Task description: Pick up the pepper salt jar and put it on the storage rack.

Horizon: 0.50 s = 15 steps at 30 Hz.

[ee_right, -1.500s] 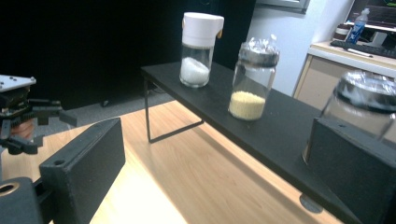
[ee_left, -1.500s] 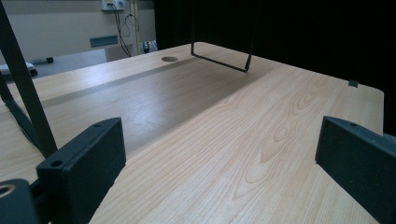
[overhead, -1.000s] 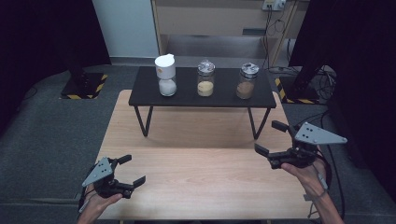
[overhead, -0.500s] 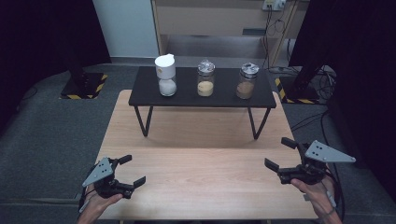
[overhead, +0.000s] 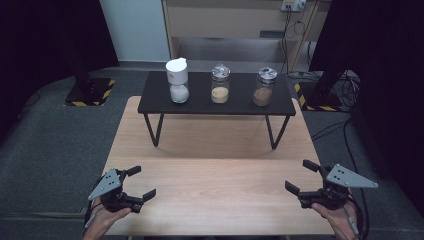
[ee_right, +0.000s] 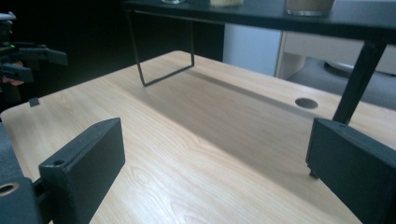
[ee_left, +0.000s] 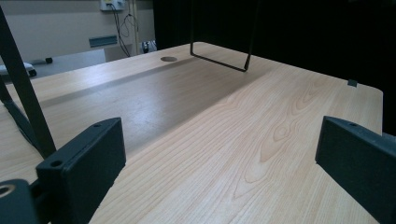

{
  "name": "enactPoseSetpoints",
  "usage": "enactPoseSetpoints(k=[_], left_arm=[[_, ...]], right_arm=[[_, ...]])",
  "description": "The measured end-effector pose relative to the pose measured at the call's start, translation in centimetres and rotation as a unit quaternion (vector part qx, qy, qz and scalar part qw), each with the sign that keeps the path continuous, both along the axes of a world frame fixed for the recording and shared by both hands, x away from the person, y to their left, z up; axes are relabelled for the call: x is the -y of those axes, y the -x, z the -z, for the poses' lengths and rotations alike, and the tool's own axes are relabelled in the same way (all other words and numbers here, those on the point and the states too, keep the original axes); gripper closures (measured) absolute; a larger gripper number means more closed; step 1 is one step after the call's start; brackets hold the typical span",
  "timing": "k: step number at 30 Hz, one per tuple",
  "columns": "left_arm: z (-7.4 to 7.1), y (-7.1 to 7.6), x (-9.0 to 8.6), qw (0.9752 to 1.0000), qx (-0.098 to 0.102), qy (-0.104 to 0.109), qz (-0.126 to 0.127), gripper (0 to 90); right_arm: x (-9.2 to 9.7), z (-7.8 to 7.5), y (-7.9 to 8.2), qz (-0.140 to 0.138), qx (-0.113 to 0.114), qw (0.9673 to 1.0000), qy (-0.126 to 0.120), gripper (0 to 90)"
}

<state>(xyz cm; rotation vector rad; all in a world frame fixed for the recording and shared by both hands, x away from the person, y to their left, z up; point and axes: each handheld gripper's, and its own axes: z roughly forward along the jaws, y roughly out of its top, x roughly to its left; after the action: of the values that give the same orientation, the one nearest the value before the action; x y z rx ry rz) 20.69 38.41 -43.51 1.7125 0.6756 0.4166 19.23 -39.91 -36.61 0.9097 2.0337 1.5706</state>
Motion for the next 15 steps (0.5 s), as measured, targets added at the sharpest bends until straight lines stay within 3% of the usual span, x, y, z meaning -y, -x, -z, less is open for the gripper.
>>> enactPoseSetpoints(k=[15], left_arm=[[0.0,0.0,0.0,1.0000,0.002,0.001,0.000,0.4]], right_arm=[[-0.3,2.6,0.8,0.015,-0.018,0.9996,0.012,5.0]])
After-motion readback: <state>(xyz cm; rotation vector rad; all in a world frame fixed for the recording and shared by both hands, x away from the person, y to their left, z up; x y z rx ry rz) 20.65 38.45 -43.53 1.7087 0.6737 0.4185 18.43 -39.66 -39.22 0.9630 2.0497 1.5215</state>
